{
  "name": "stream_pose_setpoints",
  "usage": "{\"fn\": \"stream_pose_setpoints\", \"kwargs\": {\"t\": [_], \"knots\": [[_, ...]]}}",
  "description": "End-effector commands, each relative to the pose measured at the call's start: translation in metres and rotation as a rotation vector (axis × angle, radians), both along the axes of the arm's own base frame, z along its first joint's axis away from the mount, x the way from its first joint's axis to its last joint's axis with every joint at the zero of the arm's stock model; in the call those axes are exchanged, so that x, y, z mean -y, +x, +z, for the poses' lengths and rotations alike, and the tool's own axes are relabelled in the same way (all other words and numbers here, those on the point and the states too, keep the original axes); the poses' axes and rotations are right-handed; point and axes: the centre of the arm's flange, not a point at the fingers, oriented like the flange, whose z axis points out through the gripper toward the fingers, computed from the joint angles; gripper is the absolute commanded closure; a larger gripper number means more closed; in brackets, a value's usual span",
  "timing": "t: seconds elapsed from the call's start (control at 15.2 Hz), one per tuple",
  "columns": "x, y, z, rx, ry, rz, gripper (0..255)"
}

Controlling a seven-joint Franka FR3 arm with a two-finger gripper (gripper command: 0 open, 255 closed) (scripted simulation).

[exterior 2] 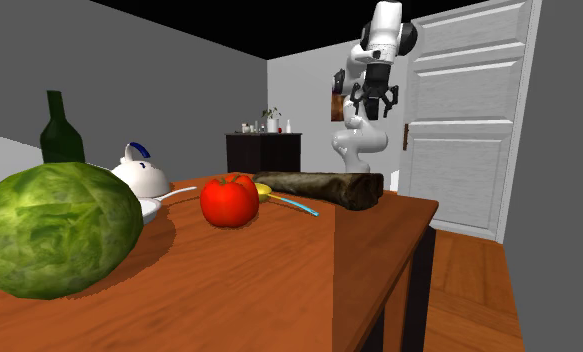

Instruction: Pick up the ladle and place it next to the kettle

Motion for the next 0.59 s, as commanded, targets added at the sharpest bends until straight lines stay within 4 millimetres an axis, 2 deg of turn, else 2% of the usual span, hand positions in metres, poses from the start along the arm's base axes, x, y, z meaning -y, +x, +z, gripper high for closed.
{"fn": "stream_pose_setpoints", "kwargs": {"t": [0.0,0.53], "knots": [[0.0,0.0,0.0,0.0,0.0,0.0,0],[0.102,0.009,-0.041,-0.026,0.06,0.262,0]]}}
